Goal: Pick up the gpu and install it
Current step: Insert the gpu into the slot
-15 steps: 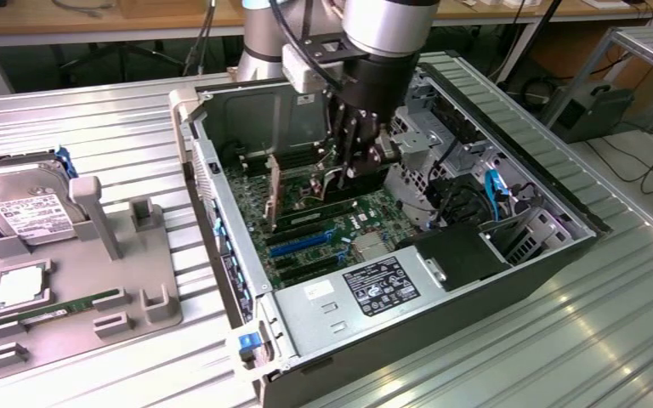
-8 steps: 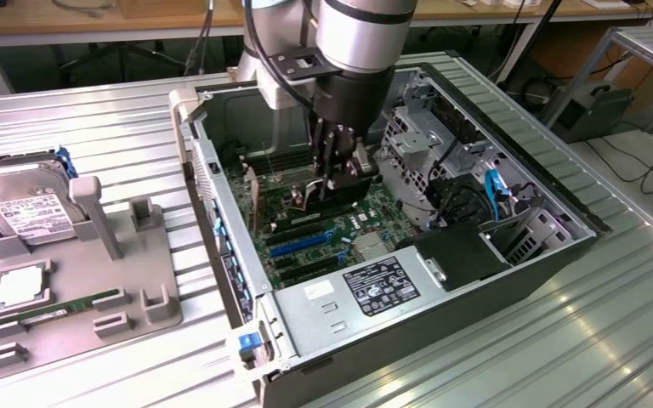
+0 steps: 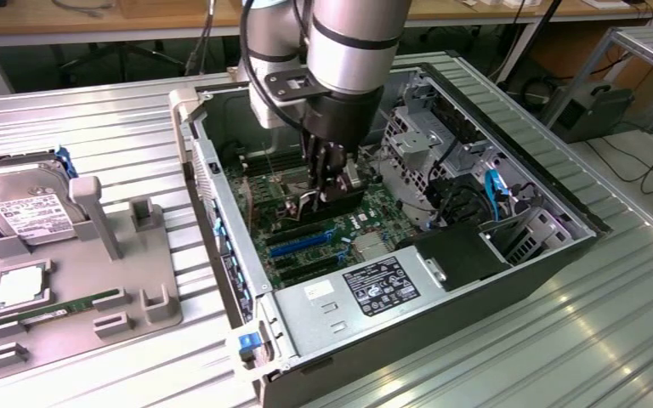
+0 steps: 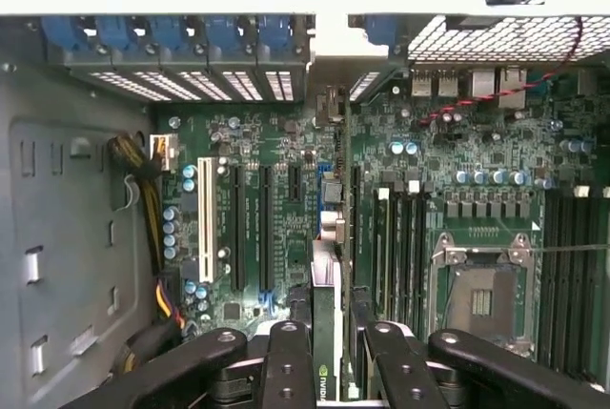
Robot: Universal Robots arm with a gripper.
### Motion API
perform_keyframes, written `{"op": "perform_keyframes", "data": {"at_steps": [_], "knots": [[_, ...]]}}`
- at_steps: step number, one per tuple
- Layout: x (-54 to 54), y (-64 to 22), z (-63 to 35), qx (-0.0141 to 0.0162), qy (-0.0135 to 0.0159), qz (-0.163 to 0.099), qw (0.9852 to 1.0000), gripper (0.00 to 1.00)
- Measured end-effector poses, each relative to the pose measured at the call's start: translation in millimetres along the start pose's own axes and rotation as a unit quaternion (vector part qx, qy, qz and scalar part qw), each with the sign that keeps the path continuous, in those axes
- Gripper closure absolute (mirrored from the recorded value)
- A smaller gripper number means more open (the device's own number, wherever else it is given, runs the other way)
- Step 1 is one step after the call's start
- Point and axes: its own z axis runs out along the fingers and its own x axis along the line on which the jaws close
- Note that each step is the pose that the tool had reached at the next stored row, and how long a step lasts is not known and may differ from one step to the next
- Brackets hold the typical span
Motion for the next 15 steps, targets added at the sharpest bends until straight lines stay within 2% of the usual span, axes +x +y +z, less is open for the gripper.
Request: {"op": "perform_keyframes", "data": {"at_steps": [5, 12, 14, 15], "knots": [[0.0, 6.0, 9.2, 0.0000, 0.0000, 0.000, 1.0000, 0.74], [0.8, 6.1, 23.7, 0.0000, -0.0009, 0.000, 1.0000, 0.74], [0.9, 5.7, 24.4, -0.0001, -0.0024, -0.002, 1.0000, 0.74], [0.9, 5.4, 24.4, 0.0000, -0.0057, -0.003, 1.0000, 0.74]]}}
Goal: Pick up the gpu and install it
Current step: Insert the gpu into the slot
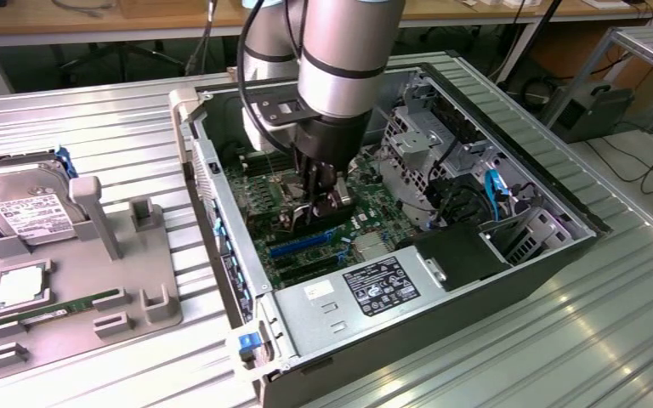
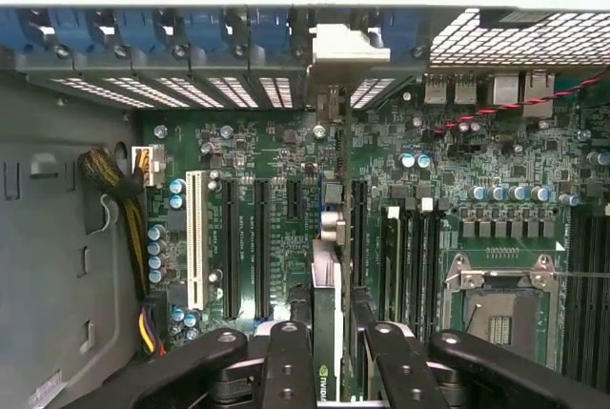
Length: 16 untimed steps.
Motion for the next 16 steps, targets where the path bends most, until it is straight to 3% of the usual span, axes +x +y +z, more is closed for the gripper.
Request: {"op": "perform_keyframes", "data": {"at_steps": [2, 4, 11, 16], "knots": [[0.0, -0.7, 0.1, 0.0004, -0.0072, -0.003, 1.0000, 0.74], [0.5, -0.8, 0.2, 0.0007, -0.0106, -0.006, 0.9999, 0.74], [9.8, 1.1, 8.8, 0.0066, -0.0116, -0.007, 0.9999, 0.74], [9.8, 3.4, 12.9, 0.0067, -0.0114, -0.005, 0.9999, 0.74]]}}
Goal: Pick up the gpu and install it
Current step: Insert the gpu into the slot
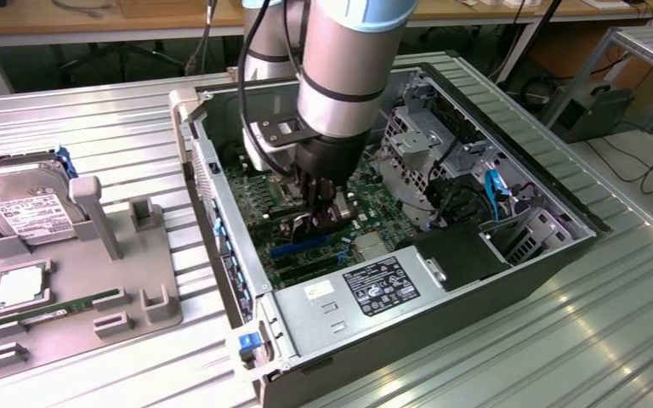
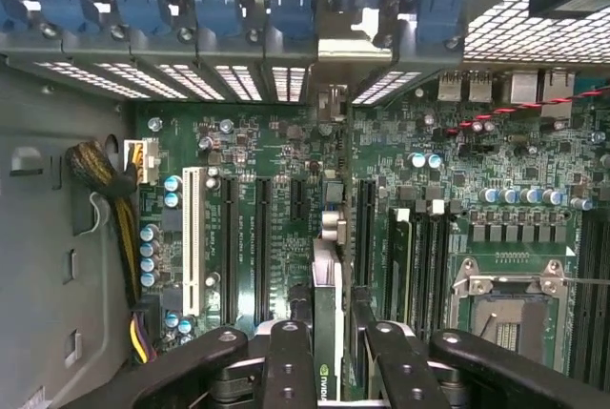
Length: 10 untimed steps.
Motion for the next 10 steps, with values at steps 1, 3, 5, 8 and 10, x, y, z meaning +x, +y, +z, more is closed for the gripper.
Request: {"op": "perform_keyframes", "data": {"at_steps": [1, 3, 5, 8, 10], "knots": [[0.0, 0.2, 0.4, 0.0001, -0.0001, 0.001, 1.0000, 0.74], [0.0, 0.5, 2.1, 0.0003, -0.0001, 0.005, 1.0000, 0.74], [0.1, 1.2, 4.7, 0.0006, 0.0000, 0.014, 0.9999, 0.74], [0.2, 2.7, 7.1, 0.0006, 0.0001, 0.018, 0.9998, 0.74], [0.2, 3.4, 8.5, 0.0006, 0.0002, 0.018, 0.9998, 0.74]]}}
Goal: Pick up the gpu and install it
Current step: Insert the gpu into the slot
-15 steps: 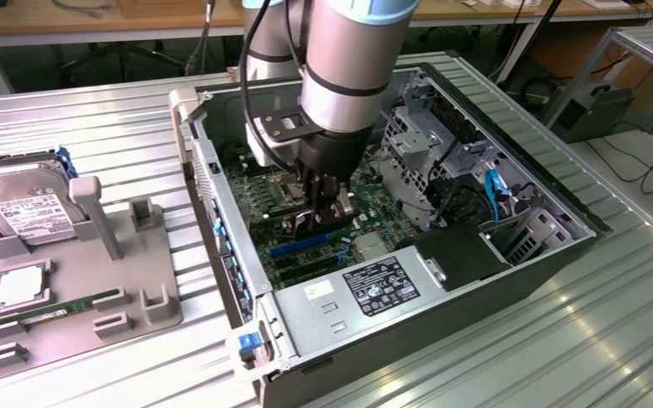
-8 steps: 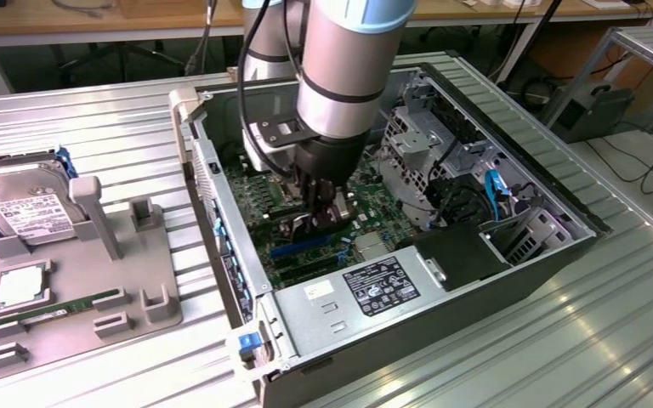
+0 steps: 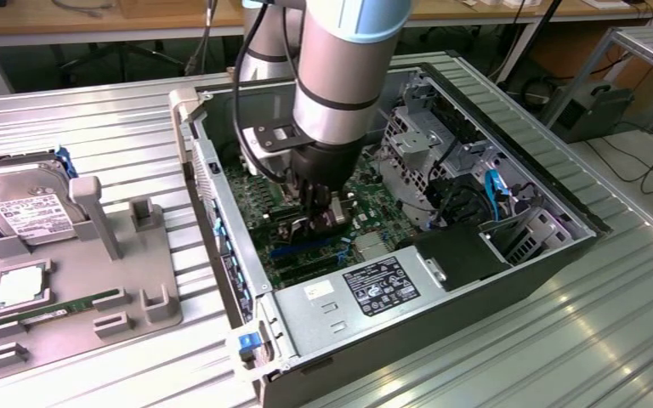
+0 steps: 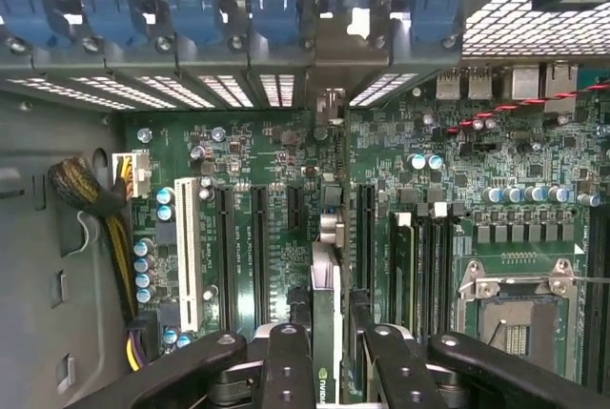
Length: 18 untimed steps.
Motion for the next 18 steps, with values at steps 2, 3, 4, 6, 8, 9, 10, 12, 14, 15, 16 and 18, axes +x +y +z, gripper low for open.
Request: {"op": "perform_keyframes", "data": {"at_steps": [2, 3, 4, 6, 8, 9, 10, 12, 14, 15, 16, 18], "knots": [[0.0, 1.0, 1.6, 0.0003, -0.0006, 0.000, 1.0000, 0.74], [0.0, 1.6, 2.0, 0.0002, -0.0005, 0.000, 1.0000, 0.74], [0.1, 1.9, 2.2, 0.0000, -0.0003, 0.000, 1.0000, 0.74], [0.1, 2.1, 2.9, -0.0005, -0.0002, 0.000, 1.0000, 0.74], [0.1, 2.3, 4.0, -0.0009, -0.0003, 0.000, 1.0000, 0.74], [0.2, 2.3, 4.5, -0.0010, -0.0003, 0.000, 1.0000, 0.74], [0.2, 2.4, 5.1, -0.0012, -0.0002, 0.000, 1.0000, 0.74], [0.3, 2.5, 5.9, -0.0019, -0.0001, 0.000, 1.0000, 0.74], [0.2, 2.5, 6.4, -0.0025, -0.0006, 0.000, 1.0000, 0.74], [0.1, 2.4, 6.9, -0.0026, -0.0012, 0.000, 1.0000, 0.73], [0.2, 2.4, 6.6, -0.0028, -0.0010, 0.000, 1.0000, 0.73], [0.1, 2.4, 1.7, -0.0029, -0.0008, 0.000, 1.0000, 0.66]]}}
